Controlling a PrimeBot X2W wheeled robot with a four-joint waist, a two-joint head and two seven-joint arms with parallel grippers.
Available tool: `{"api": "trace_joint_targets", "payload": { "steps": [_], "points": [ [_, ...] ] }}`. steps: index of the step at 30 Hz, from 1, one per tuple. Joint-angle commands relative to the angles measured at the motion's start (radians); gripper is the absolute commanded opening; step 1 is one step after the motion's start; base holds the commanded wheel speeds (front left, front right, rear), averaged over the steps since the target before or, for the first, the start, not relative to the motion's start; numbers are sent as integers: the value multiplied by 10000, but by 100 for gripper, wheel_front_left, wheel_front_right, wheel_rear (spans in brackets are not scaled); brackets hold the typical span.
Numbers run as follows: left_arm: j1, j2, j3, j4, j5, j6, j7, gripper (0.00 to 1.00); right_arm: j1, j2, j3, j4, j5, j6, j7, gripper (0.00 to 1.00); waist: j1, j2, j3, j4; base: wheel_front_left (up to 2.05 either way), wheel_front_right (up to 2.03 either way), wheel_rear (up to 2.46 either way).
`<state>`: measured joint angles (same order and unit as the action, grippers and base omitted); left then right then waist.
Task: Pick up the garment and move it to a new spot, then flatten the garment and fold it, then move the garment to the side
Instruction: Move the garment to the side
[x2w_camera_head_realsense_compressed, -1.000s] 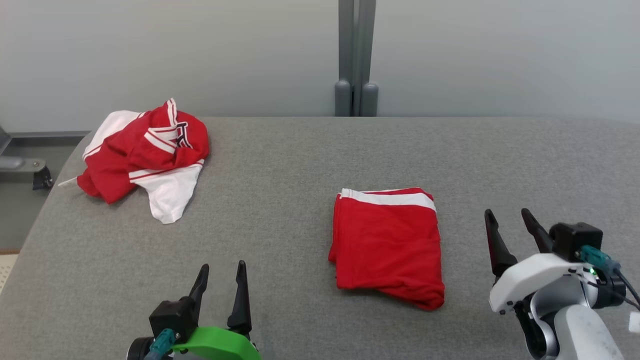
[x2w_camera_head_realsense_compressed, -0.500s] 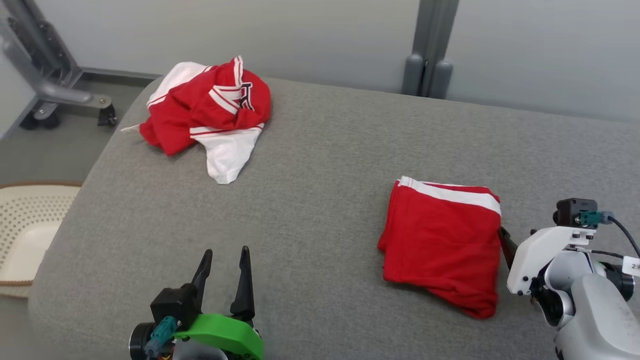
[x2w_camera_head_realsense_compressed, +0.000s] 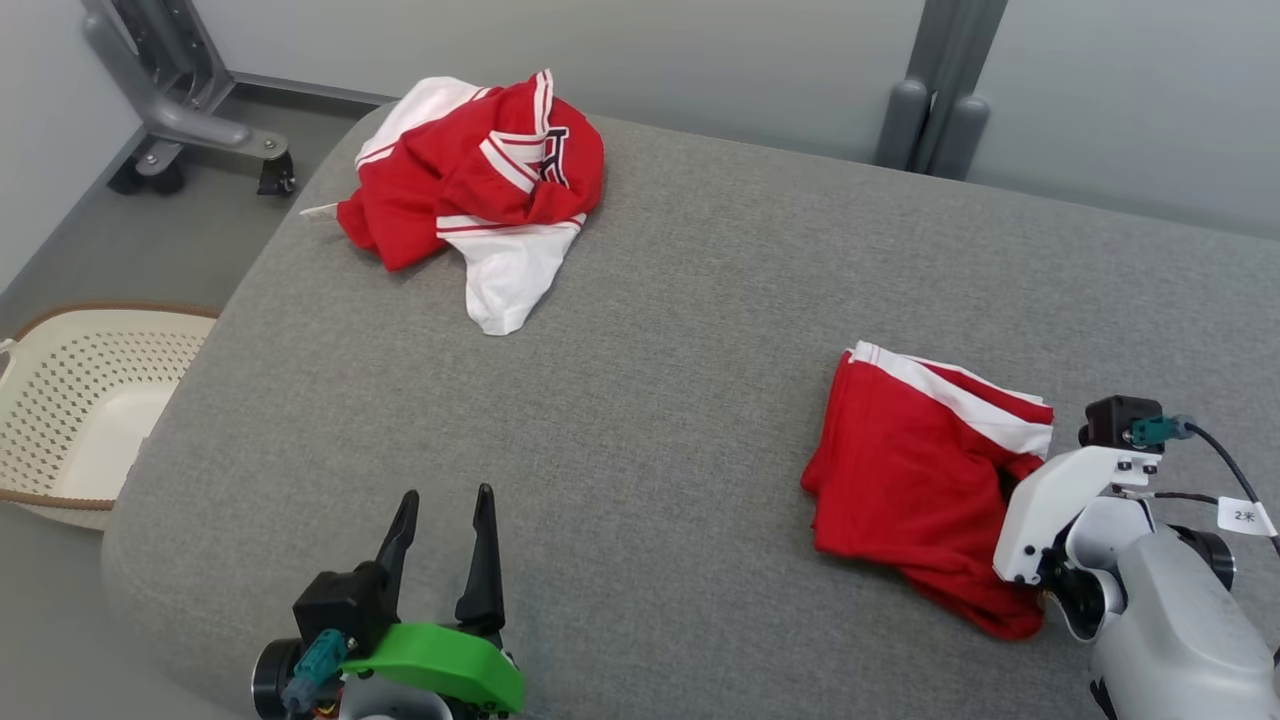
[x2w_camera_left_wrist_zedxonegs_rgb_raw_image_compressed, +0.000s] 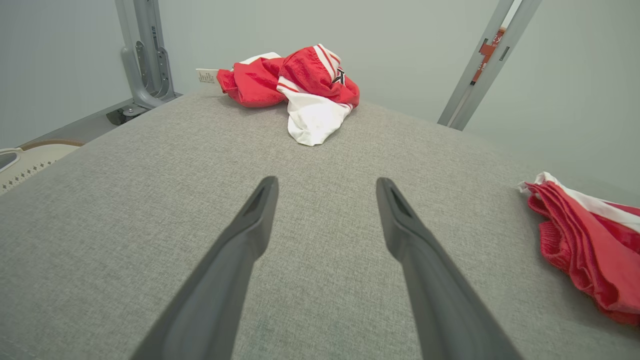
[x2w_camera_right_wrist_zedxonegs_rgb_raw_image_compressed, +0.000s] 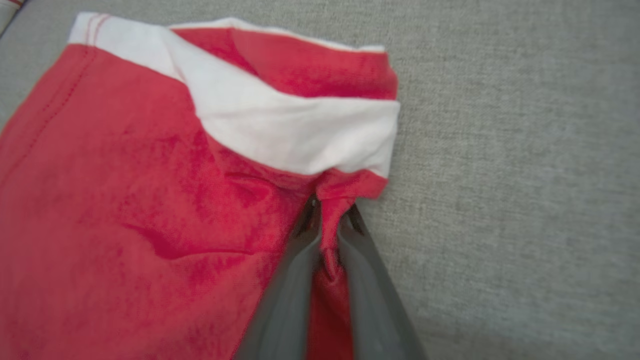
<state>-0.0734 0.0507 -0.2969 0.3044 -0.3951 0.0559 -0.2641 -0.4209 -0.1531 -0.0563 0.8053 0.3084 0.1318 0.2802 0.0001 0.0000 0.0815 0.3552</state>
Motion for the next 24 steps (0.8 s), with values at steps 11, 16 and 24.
{"api": "trace_joint_targets", "payload": {
  "steps": [11,16,24],
  "points": [
    [-434,3,-95,-332,167,-88,-3,100,-927,-965,1035,-216,411,-22,-825,0,-1,0,619,-3284,0,0,0],
    [-795,10,-160,-311,332,-145,-3,100,-1319,-1171,1178,-269,493,-20,-997,0,-1,0,1062,-4798,0,0,0],
    [-1413,119,-375,-73,689,-309,-4,100,-1737,-972,1229,-15,730,-20,-1497,0,-1,0,1637,-6484,0,0,0]
  ]
}}
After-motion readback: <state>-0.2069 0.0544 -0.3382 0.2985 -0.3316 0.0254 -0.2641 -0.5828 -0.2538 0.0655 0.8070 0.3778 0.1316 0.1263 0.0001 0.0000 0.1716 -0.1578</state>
